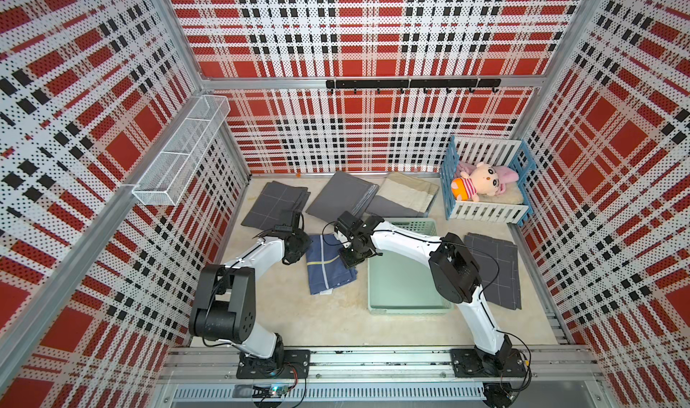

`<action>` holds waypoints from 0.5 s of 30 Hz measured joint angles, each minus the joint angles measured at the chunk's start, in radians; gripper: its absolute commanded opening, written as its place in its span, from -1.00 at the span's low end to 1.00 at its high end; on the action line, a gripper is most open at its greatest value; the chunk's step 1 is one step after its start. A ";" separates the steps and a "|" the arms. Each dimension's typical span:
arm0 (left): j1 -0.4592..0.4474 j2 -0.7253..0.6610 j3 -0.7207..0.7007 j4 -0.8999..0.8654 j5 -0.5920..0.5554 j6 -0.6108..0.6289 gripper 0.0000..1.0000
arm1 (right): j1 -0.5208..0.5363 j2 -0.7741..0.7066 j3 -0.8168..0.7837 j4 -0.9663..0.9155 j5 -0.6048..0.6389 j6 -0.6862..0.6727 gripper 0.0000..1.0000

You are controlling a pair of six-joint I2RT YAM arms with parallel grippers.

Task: Put the folded pillowcase in the basket
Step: Pick up the pillowcase at the center of the board.

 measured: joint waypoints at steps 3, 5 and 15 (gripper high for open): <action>0.000 0.008 0.000 0.003 -0.002 0.002 0.02 | 0.000 0.000 -0.011 0.010 0.000 0.000 -1.00; 0.001 0.013 0.000 0.002 -0.005 0.003 0.05 | 0.000 0.000 -0.019 0.013 0.000 -0.001 -1.00; 0.002 0.059 0.000 0.010 -0.019 0.023 -0.08 | 0.000 0.000 -0.024 0.019 0.000 -0.001 -1.00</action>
